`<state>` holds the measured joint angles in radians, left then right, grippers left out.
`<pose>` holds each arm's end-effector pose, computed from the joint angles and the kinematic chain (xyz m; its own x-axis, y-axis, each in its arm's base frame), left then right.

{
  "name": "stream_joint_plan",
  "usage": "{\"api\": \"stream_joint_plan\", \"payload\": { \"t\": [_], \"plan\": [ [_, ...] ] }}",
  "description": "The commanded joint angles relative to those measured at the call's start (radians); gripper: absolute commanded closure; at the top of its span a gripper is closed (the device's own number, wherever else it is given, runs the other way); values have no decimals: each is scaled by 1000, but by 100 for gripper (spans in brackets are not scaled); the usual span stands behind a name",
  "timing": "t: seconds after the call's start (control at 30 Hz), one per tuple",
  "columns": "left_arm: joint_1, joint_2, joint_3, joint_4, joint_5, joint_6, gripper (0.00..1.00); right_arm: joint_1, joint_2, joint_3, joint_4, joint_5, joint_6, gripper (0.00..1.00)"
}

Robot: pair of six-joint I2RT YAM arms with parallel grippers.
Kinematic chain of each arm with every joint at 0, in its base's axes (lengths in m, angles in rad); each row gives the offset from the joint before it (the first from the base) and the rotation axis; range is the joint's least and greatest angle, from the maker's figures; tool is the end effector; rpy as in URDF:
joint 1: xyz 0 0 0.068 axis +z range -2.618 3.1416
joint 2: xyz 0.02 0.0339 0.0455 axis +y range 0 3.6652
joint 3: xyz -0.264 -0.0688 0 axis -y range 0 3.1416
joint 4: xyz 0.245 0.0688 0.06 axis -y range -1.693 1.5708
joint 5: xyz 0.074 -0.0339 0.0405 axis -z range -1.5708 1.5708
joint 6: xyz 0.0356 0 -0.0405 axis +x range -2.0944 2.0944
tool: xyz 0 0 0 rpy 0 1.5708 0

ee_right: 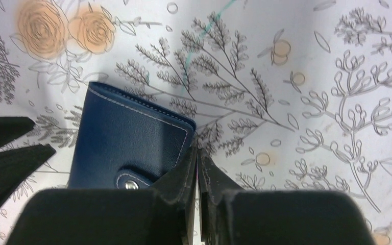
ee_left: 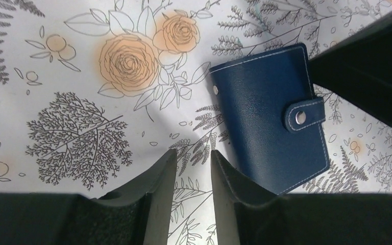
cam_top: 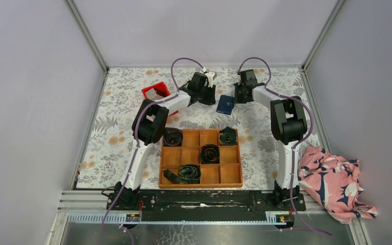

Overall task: Put the credit cards into the card holder
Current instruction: Open the card holder at the center of the board.

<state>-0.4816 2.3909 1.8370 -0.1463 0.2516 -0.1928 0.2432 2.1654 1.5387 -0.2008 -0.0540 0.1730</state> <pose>0.4709 -0.2561 0.1458 -0.6788 0.1454 -0.7198 0.4965 0.8131 -0.3040 0.4612 0.1164 0.1564 -0.7514 -0.0093 -0.6598 -0.1488 0.9765 0.1556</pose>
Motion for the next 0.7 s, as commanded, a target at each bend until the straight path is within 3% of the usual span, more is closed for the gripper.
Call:
{"api": "stream_joint_plan", "payload": {
  "t": [0.0,0.13,0.37,0.67],
  "plan": [
    [3,0,-32,68,17,-16,63,5,42,68,-47,-35,-4,90],
    [3,-16,-63,90,35,-41,65,8,55,88,-56,-49,-5,85],
    [1,-67,-123,130,63,-88,69,6,58,107,-88,-39,-13,65],
    [-1,-168,-230,192,36,-117,69,12,-78,30,-33,57,-36,54]
  ]
}}
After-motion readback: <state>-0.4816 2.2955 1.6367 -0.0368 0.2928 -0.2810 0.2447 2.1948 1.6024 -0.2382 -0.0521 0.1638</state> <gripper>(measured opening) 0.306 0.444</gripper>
